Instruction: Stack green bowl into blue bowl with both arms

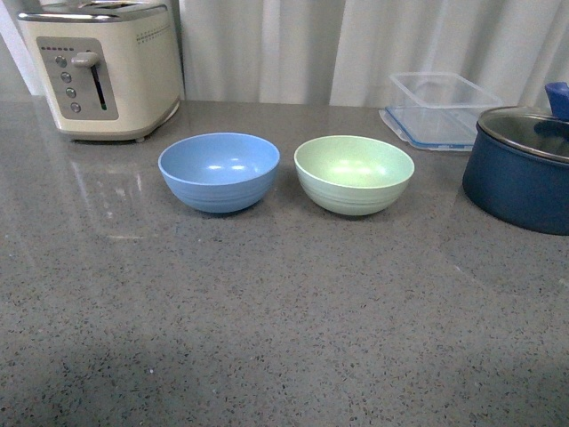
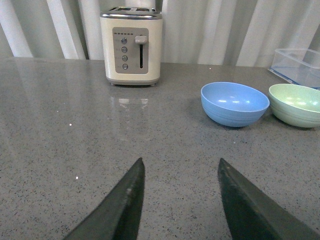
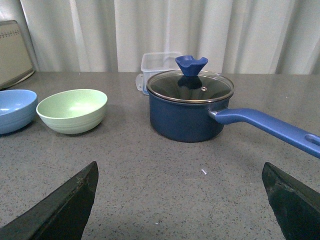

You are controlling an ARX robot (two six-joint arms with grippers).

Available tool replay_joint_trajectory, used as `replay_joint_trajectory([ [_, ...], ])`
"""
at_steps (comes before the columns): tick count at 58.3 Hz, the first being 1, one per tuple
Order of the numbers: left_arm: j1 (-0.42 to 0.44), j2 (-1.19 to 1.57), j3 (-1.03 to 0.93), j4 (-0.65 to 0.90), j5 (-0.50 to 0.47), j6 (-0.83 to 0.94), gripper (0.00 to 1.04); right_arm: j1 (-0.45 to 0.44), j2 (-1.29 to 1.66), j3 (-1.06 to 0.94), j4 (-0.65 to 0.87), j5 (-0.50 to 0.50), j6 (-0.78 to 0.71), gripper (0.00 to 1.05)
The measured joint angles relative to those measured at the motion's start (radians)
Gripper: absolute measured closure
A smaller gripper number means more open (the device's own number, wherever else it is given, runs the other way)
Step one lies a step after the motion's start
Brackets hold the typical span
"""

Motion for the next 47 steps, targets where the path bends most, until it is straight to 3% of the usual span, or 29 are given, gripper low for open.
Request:
replay_joint_trajectory([
  [14, 0.000, 0.000, 0.000, 0.000, 0.000, 0.000, 0.17, 0.000, 0.000, 0.000, 0.000, 0.000, 0.000, 0.10],
  [16, 0.000, 0.000, 0.000, 0.000, 0.000, 0.000, 0.08, 0.018, 0.026, 0.023, -0.057, 0.048, -0.016, 0.10],
  [17, 0.000, 0.000, 0.000, 0.000, 0.000, 0.002, 0.05, 0.045, 0.087, 0.071, -0.138, 0.130, -0.037, 0.10],
  [21, 0.000, 0.000, 0.000, 0.000, 0.000, 0.002, 0.07, 0.087, 0.253, 0.200, -0.210, 0.164, -0.052, 0.10],
  [35, 0.000, -0.001, 0.000, 0.000, 0.001, 0.003, 0.07, 0.173, 0.757, 0.812, -0.183, -0.005, 0.016, 0.10],
  [43, 0.000, -0.001, 0.000, 0.000, 0.001, 0.003, 0.07, 0.227, 1.065, 1.142, -0.328, -0.040, 0.099, 0.10],
  [47, 0.000, -0.001, 0.000, 0.000, 0.002, 0.003, 0.07, 0.259, 1.273, 1.330, -0.430, 0.002, 0.135, 0.10],
])
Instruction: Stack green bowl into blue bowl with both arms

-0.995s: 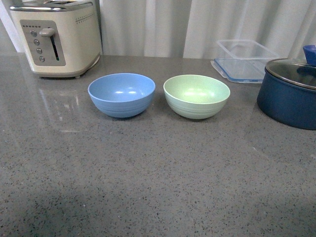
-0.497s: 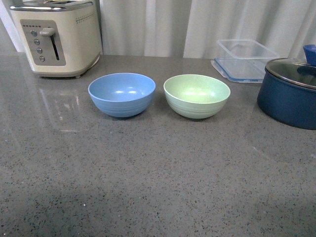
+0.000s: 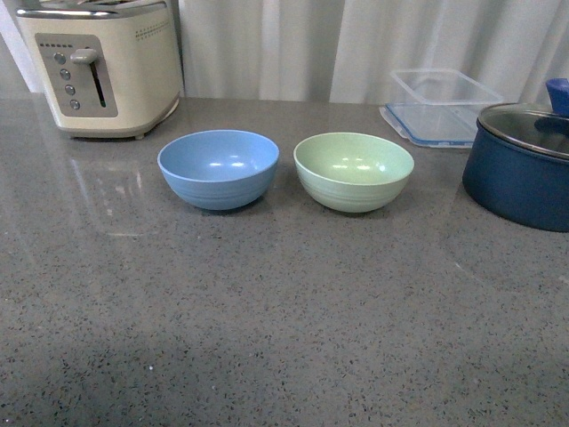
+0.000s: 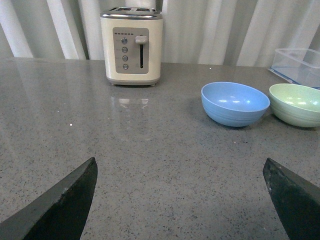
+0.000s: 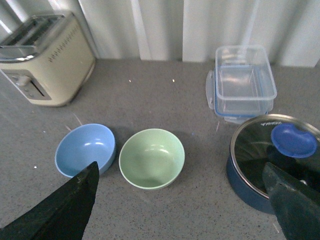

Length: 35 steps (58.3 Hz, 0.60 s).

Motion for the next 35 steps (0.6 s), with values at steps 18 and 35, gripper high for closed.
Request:
replay_joint_trajectory([
  [18, 0.000, 0.000, 0.000, 0.000, 0.000, 0.000, 0.07, 0.051, 0.483, 0.401, -0.206, 0.127, 0.105, 0.10],
  [35, 0.000, 0.000, 0.000, 0.000, 0.000, 0.000, 0.07, 0.055, 0.601, 0.300, -0.167, 0.146, 0.179, 0.10],
])
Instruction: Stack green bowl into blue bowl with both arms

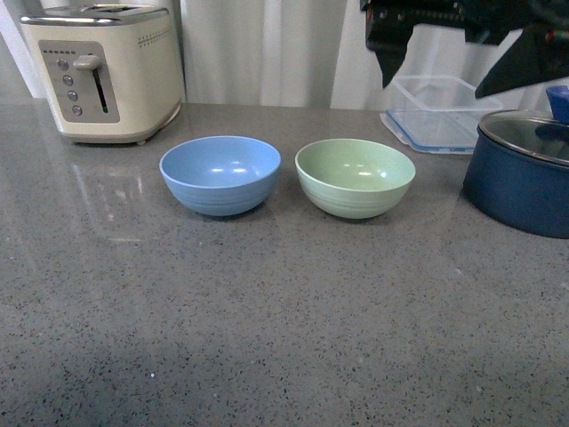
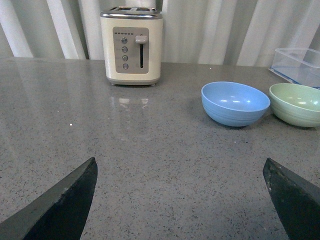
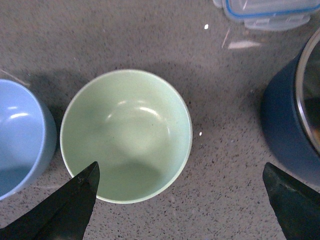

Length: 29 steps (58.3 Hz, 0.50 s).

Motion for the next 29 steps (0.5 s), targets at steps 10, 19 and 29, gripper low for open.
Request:
replay_joint_trajectory([
  [10, 0.000, 0.000, 0.000, 0.000, 0.000, 0.000, 0.07, 0.006, 0.035, -0.055, 0.032, -0.005, 0.038, 0.10],
  [19, 0.000, 0.000, 0.000, 0.000, 0.000, 0.000, 0.07, 0.010, 0.096, -0.065, 0.084, 0.013, 0.061, 0.10],
  [29, 0.000, 0.000, 0.000, 0.000, 0.000, 0.000, 0.07, -0.002, 0.176, -0.039, 0.141, 0.070, 0.057, 0.10],
])
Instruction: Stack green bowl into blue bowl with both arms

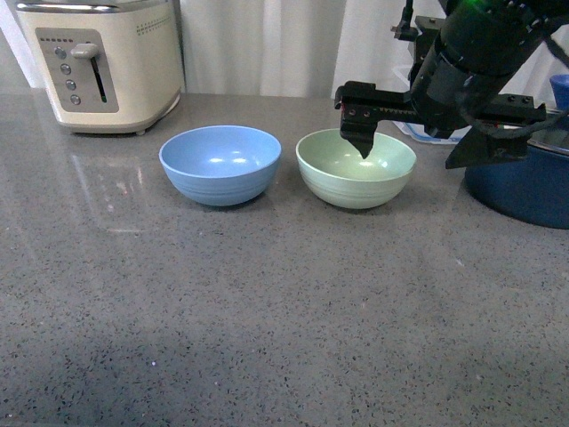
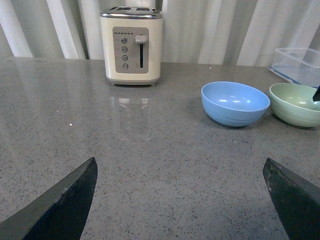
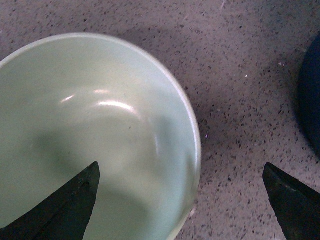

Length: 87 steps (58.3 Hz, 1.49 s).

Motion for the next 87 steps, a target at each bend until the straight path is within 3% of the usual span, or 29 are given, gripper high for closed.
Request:
replay_joint_trajectory([
  [8, 0.000, 0.000, 0.000, 0.000, 0.000, 0.000, 0.07, -0.019, 0.051, 0.060, -0.016, 0.013, 0.009, 0.11],
  [20, 0.000, 0.000, 0.000, 0.000, 0.000, 0.000, 0.07, -0.034, 0.101, 0.130, -0.056, 0.025, 0.024, 0.44],
  [46, 0.000, 0.000, 0.000, 0.000, 0.000, 0.000, 0.07, -0.034, 0.115, 0.138, -0.062, 0.013, 0.042, 1.03],
  [71, 0.000, 0.000, 0.000, 0.000, 0.000, 0.000, 0.07, -0.014, 0.002, 0.177, -0.047, 0.023, -0.006, 1.04],
  [87, 0.000, 0.000, 0.000, 0.000, 0.000, 0.000, 0.07, 0.076, -0.008, 0.331, -0.073, -0.016, -0.001, 1.04],
])
